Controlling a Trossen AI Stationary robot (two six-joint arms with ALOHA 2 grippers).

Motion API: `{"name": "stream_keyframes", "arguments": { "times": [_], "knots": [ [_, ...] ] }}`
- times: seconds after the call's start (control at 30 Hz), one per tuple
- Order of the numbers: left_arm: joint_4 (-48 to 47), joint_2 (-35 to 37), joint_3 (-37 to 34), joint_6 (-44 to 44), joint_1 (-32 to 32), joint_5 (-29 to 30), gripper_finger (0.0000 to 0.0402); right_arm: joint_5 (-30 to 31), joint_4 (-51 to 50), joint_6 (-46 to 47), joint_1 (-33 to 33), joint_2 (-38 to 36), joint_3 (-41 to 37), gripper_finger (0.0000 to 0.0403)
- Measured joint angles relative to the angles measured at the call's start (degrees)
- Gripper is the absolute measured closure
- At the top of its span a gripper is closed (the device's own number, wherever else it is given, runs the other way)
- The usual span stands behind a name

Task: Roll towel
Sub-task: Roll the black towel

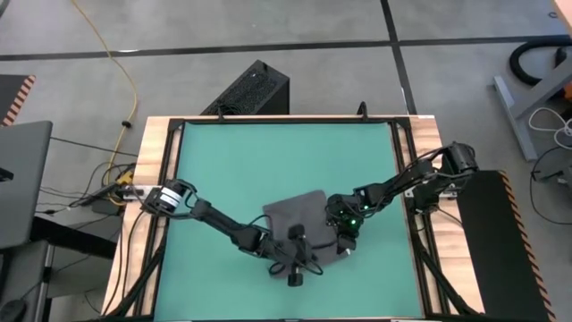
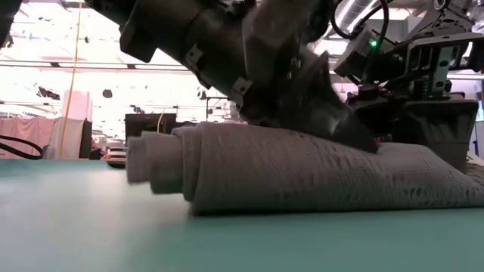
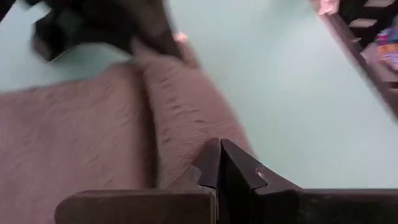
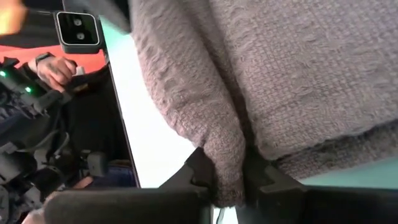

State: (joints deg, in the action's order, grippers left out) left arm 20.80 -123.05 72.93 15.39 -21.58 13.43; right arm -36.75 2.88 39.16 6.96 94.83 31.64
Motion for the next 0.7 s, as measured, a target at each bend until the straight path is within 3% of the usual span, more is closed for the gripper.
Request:
{"name": "stream_keyframes", "arguments": {
  "times": [0.23, 0.4, 0.7],
  "knots": [
    [-2.9, 0.0, 0.0, 1.1, 0.6, 0.8, 0.0401, -1.9, 0.2, -0.5, -0.4, -0.7, 0.0, 0.0283],
    [-3.7, -0.7, 0.1, 2.0, 1.1, 0.8, 0.0401, -3.6, -3.1, -1.5, -1.6, -5.2, -0.2, 0.0240],
    [6.2, -7.5, 0.2, 6.4, 2.7, -4.7, 0.0401, -1.4, -19.8, -7.7, -4.9, -17.4, -0.2, 0.0219]
  ]
}}
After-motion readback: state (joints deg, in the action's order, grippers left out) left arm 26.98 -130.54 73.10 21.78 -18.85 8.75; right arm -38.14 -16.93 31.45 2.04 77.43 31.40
